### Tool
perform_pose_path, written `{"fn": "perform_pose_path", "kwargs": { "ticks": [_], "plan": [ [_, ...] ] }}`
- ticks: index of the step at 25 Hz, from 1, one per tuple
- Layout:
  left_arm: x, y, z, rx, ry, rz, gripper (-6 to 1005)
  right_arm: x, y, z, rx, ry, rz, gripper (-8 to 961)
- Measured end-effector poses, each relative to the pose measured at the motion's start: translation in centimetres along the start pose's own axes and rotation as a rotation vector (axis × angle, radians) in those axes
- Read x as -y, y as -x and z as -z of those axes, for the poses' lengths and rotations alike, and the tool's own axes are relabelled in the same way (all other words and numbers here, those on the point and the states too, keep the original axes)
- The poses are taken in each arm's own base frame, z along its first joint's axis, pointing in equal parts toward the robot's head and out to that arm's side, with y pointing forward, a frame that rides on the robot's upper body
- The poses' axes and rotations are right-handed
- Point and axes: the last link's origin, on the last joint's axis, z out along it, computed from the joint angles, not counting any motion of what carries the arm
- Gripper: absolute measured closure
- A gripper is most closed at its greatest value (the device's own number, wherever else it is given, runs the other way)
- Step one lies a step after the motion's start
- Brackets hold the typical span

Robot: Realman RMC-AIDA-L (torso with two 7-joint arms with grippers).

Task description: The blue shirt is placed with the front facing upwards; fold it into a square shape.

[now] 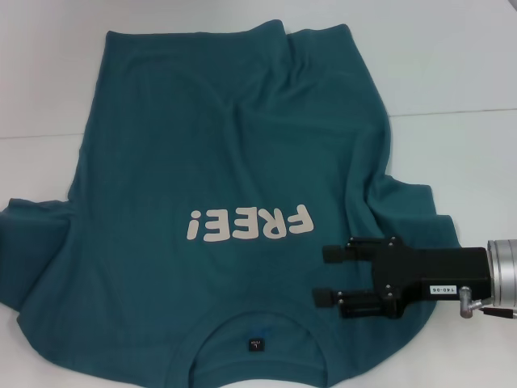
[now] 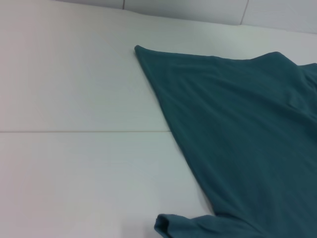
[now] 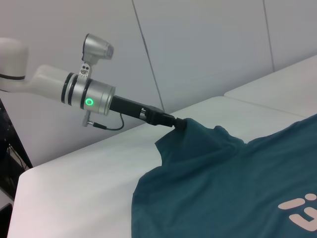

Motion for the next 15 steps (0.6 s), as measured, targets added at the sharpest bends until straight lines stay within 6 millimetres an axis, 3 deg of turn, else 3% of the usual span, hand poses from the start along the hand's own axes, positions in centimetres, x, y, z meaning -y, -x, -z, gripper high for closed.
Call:
{"fn": "perform_pose_path", "kwargs": {
  "ticks": [15],
  "plan": [
    [0.3,-1.1,0.4,-0.029,-0.036,-0.028,1001,0.0,0.0,0.0,-0.003,0.003,0.001,170]
  ]
}}
